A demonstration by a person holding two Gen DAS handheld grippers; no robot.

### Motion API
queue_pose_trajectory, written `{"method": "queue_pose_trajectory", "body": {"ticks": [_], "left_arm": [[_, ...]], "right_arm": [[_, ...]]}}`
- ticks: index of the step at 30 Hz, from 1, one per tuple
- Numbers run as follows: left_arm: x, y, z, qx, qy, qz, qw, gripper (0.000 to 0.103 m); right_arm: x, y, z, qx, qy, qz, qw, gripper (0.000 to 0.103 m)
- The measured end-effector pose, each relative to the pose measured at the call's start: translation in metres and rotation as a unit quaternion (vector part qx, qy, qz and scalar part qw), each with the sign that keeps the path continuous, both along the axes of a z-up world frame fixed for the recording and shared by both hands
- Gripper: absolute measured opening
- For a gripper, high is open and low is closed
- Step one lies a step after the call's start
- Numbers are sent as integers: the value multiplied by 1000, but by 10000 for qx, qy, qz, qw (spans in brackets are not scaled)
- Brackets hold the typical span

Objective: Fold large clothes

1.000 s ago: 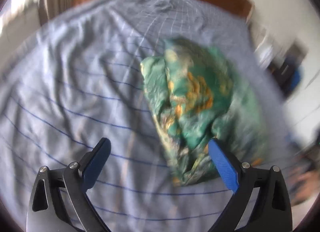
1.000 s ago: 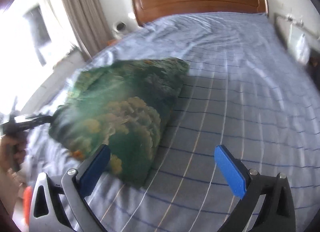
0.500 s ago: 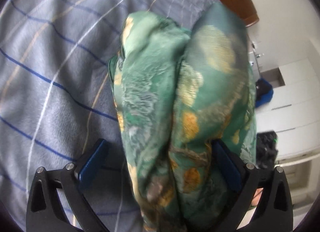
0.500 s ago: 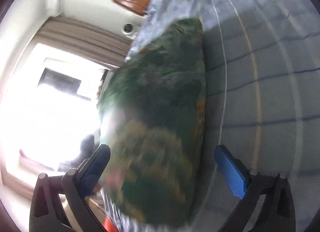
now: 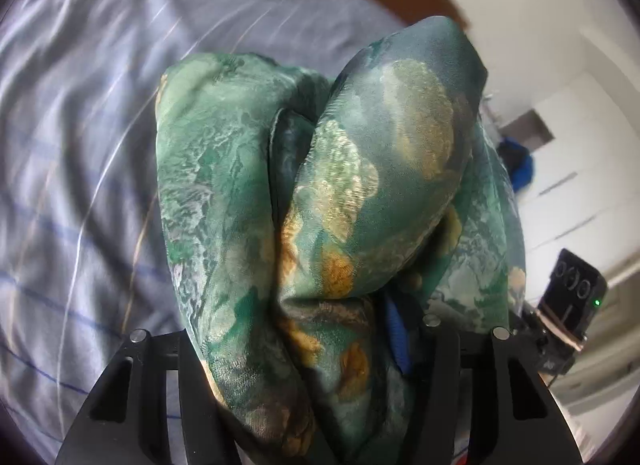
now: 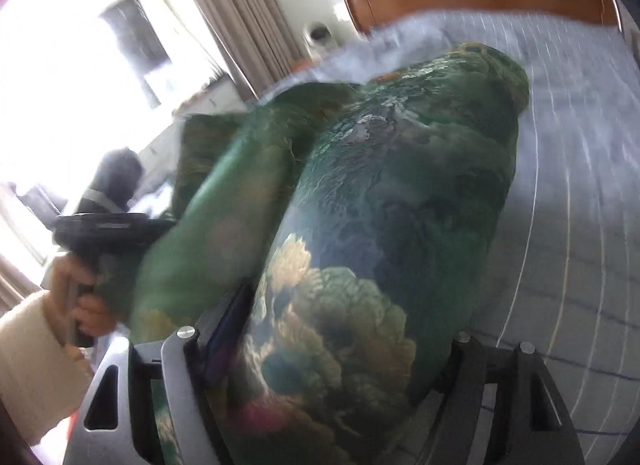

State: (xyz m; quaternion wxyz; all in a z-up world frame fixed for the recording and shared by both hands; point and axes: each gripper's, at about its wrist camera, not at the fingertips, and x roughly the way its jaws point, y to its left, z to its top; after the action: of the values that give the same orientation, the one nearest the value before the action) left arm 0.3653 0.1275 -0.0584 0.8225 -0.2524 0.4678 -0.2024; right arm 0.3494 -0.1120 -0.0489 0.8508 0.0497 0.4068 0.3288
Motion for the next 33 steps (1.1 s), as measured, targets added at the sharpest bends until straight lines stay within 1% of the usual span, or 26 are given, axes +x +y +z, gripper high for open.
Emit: {"method": "queue_pose_trajectory", "body": {"ticks": [3, 4, 5, 6, 7, 8, 9, 10, 11, 12, 13, 14, 16, 18, 19, 20, 22, 23, 24, 25, 26, 27, 28, 29, 32, 33], "left_arm": [[14, -23, 24, 110, -349, -84, 9993, 61], [24, -32, 26, 172, -398, -59, 9990, 69], [32, -34, 24, 255, -394, -2, 9989, 86], [45, -40, 17, 439, -339, 65, 9984, 93], [56, -44, 9, 752, -245, 244, 9966, 96], [59, -42, 1, 1088, -148, 501, 9927, 95], [59, -40, -3, 1279, -81, 731, 9891, 95], [54, -36, -3, 1280, -110, 858, 9880, 95], [43, -29, 0, 1168, -223, 939, 9885, 95], [29, -24, 6, 1059, -386, 967, 9889, 95], [16, -21, 13, 1119, -531, 975, 9875, 95], [12, -18, 13, 1265, -616, 960, 9854, 95], [-20, -25, 28, 1751, -929, 806, 9768, 95], [-60, -43, 48, 2248, -1318, 633, 9634, 98], [-70, -52, 60, 2411, -1475, 619, 9572, 100], [-91, -62, 70, 2591, -1707, 642, 9485, 103], [-134, -72, 86, 2817, -2174, 749, 9315, 103], [-158, -82, 94, 2882, -2458, 811, 9219, 103], [-180, -92, 100, 2901, -2703, 888, 9137, 103], [-195, -98, 101, 2927, -2812, 983, 9086, 103], [-211, -106, 103, 2973, -2811, 1100, 9058, 103], [-222, -112, 103, 2997, -2736, 1208, 9060, 103], [-235, -118, 103, 2988, -2652, 1320, 9072, 103], [-247, -124, 101, 2980, -2570, 1427, 9082, 103], [-272, -137, 96, 3230, -2206, 1684, 9048, 103], [-277, -138, 93, 3242, -2063, 1717, 9071, 103]], "right_arm": [[-1, -25, 21, 369, -282, -215, 9987, 73], [5, -35, 25, 446, -339, -309, 9980, 73], [13, -44, 25, 554, -327, -429, 9970, 75], [25, -55, 20, 730, -179, -554, 9956, 85], [38, -65, 12, 854, 73, -671, 9941, 91], [53, -77, 0, 858, 433, -929, 9910, 103], [59, -88, -8, 692, 582, -1257, 9879, 103], [61, -102, -13, 461, 622, -1643, 9834, 103], [56, -115, -12, 349, 518, -1862, 9805, 103], [46, -126, -7, 321, 346, -1971, 9792, 103], [37, -130, -3, 240, 218, -2017, 9789, 103], [24, -136, 3, 45, 79, -2033, 9791, 103], [-7, -133, 18, -510, -334, -1948, 9789, 103], [-42, -136, 33, -892, -705, -1866, 9758, 103], [-58, -134, 41, -1053, -901, -1875, 9724, 103], [-81, -134, 52, -1156, -1123, -1903, 9684, 103], [-119, -149, 74, -1119, -1580, -2021, 9601, 103], [-144, -150, 85, -987, -1853, -2129, 9543, 103], [-158, -153, 90, -863, -1973, -2206, 9513, 103], [-174, -152, 93, -713, -1982, -2226, 9519, 103], [-183, -147, 92, -735, -1737, -2096, 9594, 103], [-190, -139, 87, -977, -1335, -1884, 9681, 103], [-197, -133, 84, -1074, -1159, -1798, 9709, 103], [-210, -129, 81, -1095, -1152, -1853, 9697, 103], [-255, -122, 84, -1329, -1318, -2124, 9591, 103], [-266, -118, 83, -1458, -1348, -2170, 9558, 103]]}}
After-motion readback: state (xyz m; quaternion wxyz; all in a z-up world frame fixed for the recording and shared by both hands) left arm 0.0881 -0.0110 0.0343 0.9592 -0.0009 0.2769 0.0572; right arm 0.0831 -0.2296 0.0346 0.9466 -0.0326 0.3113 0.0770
